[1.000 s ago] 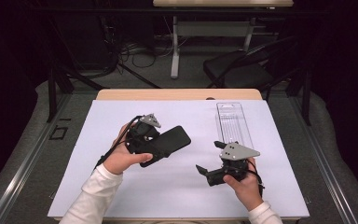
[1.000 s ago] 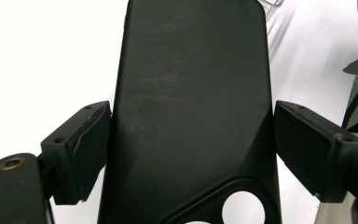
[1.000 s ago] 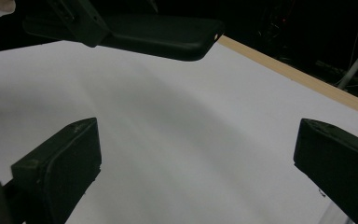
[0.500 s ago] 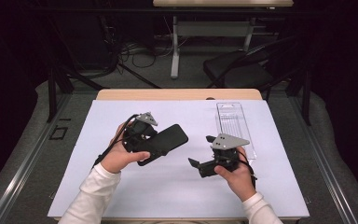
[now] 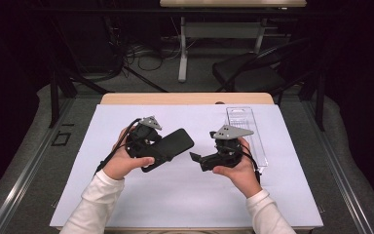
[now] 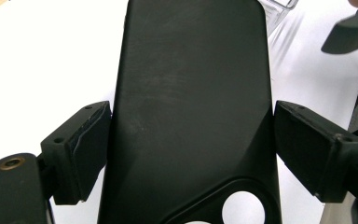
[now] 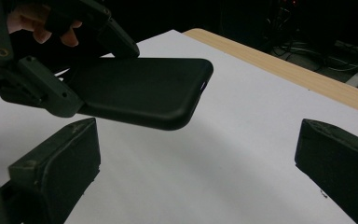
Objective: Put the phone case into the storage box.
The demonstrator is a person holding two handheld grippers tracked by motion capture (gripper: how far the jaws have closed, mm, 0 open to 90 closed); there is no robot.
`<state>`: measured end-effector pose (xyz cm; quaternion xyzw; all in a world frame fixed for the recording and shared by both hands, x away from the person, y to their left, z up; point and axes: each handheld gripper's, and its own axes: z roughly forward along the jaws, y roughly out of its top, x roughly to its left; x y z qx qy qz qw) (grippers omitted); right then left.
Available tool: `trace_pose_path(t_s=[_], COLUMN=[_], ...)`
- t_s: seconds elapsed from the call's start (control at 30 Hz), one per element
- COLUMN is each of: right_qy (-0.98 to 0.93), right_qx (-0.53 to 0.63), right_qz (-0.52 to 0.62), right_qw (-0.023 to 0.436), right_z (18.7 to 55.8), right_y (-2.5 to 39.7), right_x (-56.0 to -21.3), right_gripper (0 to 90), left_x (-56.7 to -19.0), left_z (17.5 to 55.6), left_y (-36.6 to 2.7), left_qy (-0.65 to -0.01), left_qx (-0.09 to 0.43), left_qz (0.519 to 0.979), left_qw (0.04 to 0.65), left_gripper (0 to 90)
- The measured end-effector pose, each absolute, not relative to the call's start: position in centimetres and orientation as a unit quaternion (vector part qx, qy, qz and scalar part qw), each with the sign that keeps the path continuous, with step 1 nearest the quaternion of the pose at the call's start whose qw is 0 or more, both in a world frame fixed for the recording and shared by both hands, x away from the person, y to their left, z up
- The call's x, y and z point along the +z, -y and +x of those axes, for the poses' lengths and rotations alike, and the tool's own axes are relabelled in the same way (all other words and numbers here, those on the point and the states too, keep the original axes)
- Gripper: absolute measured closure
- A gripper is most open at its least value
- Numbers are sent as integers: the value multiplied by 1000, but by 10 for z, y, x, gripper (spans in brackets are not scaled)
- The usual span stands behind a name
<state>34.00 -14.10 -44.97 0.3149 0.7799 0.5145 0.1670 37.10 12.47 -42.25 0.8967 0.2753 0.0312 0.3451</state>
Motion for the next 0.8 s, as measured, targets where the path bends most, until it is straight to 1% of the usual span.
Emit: trace_pose_path(t_s=[0.27, 0.4, 0.5, 0.7, 0.8], right_qy=[-783, -791, -798, -805, -815], right_qx=[511, 502, 490, 475, 459], right_qz=[310, 301, 289, 257, 221], right_qw=[171, 179, 199, 246, 274], right_z=[341, 339, 336, 329, 325], right_y=[142, 142, 141, 143, 141], right_x=[-449, -454, -457, -455, -456], right_gripper=[14, 78, 135, 171, 231], left_x=[-424, -425, -426, -428, -428], left_z=[372, 372, 373, 373, 373], left_y=[-125, -124, -123, -123, -123], left_qy=[-277, -276, -275, -276, -276], left_qx=[28, 25, 25, 22, 20], left_qz=[897, 898, 899, 901, 901], left_qw=[345, 342, 338, 335, 334], left_gripper=[142, 143, 143, 143, 143])
